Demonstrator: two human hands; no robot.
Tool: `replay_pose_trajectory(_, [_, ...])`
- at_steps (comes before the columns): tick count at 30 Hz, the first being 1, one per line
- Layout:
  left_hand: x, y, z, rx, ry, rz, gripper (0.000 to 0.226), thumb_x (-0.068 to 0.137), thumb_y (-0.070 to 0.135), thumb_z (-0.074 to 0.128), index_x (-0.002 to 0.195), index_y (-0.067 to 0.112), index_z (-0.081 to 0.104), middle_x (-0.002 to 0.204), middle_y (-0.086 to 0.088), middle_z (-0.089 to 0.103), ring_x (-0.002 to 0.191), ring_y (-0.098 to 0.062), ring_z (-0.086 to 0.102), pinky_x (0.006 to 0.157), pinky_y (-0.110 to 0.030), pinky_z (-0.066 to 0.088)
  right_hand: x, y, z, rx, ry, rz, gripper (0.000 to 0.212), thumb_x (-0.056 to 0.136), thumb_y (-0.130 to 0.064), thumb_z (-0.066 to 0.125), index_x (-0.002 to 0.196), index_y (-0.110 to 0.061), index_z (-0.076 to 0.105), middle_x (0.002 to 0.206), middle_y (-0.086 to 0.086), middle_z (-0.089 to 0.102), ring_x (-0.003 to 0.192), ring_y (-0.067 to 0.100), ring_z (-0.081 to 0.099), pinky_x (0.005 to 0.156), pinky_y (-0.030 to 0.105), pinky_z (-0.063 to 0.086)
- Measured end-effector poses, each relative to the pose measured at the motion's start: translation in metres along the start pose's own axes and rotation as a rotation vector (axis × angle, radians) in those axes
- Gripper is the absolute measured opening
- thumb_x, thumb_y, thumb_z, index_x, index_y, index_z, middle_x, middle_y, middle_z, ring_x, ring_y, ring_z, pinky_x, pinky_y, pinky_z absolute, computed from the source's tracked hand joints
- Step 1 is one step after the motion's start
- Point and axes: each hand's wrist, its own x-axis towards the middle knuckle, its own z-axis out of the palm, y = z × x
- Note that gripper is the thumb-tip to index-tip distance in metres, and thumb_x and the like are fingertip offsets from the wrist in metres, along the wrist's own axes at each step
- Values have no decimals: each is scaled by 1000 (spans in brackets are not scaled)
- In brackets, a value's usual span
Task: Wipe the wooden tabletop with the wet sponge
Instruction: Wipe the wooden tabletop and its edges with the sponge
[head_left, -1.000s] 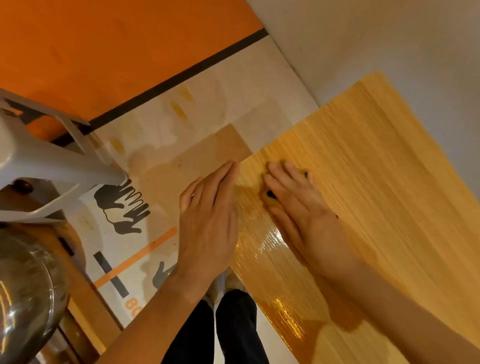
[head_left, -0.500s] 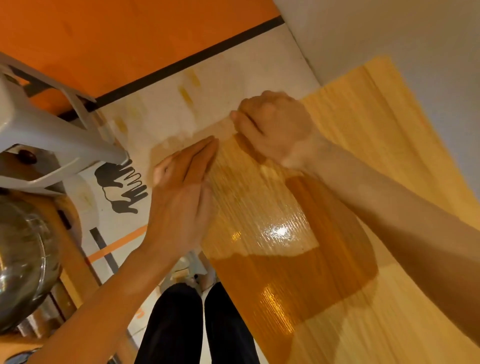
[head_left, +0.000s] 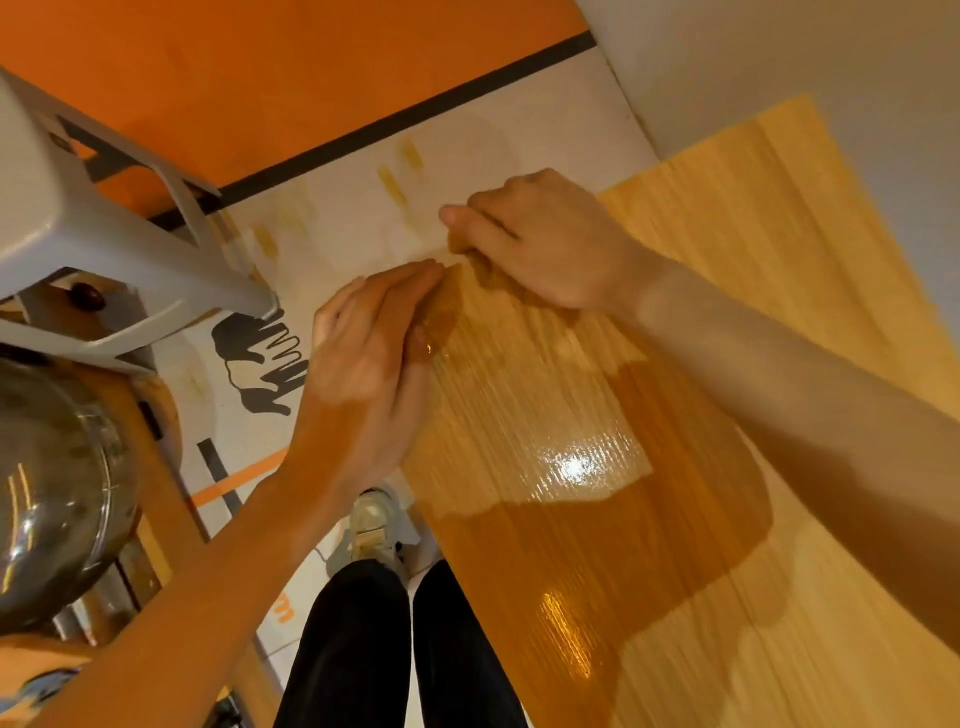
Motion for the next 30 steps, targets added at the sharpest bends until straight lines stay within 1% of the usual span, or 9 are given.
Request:
replay_pose_trajectory(3, [-10, -4, -2, -81, 62, -86, 41, 101, 2, 42, 140, 3, 52, 141, -11, 55, 135, -17, 43, 119, -52, 28, -18, 58, -29, -80, 74, 70, 44, 105, -36, 30, 86, -17, 65, 85, 0, 65, 94, 24, 60, 117, 38, 20])
replay_pose_trajectory(7, [-35, -14, -7, -231, 120, -276, 41, 107, 8, 37, 148, 5, 44, 147, -10, 49, 140, -23, 44, 117, -46, 34, -28, 64, -24, -89, 264, 361, 45, 105, -34, 29, 105, -10, 68, 118, 7, 66, 132, 24, 42, 122, 40, 4])
replay_pose_trajectory(9, [-38, -16, -6, -280, 121, -326, 41, 108, 10, 35, 148, 7, 43, 142, -11, 51, 134, -23, 49, 114, -43, 37, -23, 17, 2, -80, 289, 295, 43, 105, -32, 29, 114, -12, 66, 129, 2, 63, 142, 21, 32, 121, 39, 5])
replay_pose_trajectory(14, [-37, -18, -1, -334, 131, -362, 42, 109, 16, 34, 150, 12, 42, 144, -7, 51, 134, -10, 47, 116, -27, 35, -23, -46, 37, -135, 121, -160, 46, 104, -36, 30, 140, -13, 48, 147, 3, 47, 146, 19, 27, 122, 40, 11])
replay_pose_trajectory(17, [-36, -20, 1, -462, 125, -355, 41, 108, 21, 34, 148, 20, 42, 144, 0, 51, 136, -4, 45, 119, -31, 35, -34, 13, 12, -100, 177, -44, 47, 104, -37, 33, 142, -12, 44, 147, 4, 46, 146, 21, 25, 122, 42, 11])
replay_pose_trajectory(22, [-36, -20, 8, -427, 185, -344, 43, 110, 17, 33, 152, 15, 41, 147, 11, 48, 136, 16, 36, 114, -7, 25, -45, 26, 5, 33, 398, 348, 45, 105, -30, 32, 143, -7, 42, 153, 8, 37, 148, 25, 16, 123, 44, 9])
replay_pose_trajectory(26, [-36, -22, 9, -434, 181, -354, 44, 110, 15, 33, 154, 14, 38, 150, 15, 42, 135, 20, 33, 114, -7, 24, -34, -70, 55, -3, 294, -8, 43, 104, -29, 34, 140, -8, 46, 149, 9, 44, 146, 25, 26, 122, 44, 15])
replay_pose_trajectory(28, [-37, -24, 8, -463, 174, -336, 45, 109, 16, 34, 154, 15, 36, 149, 18, 41, 134, 22, 33, 113, -7, 26, -36, -72, 55, -34, 202, -145, 44, 103, -30, 37, 141, -9, 45, 148, 9, 45, 145, 25, 29, 121, 44, 18])
replay_pose_trajectory(30, [-39, -25, 7, -514, 167, -341, 46, 109, 23, 36, 154, 17, 36, 151, 18, 41, 136, 19, 33, 115, -9, 26, -40, -39, 43, -1, 221, -87, 45, 103, -29, 39, 144, -10, 41, 151, 7, 41, 146, 24, 25, 122, 43, 15])
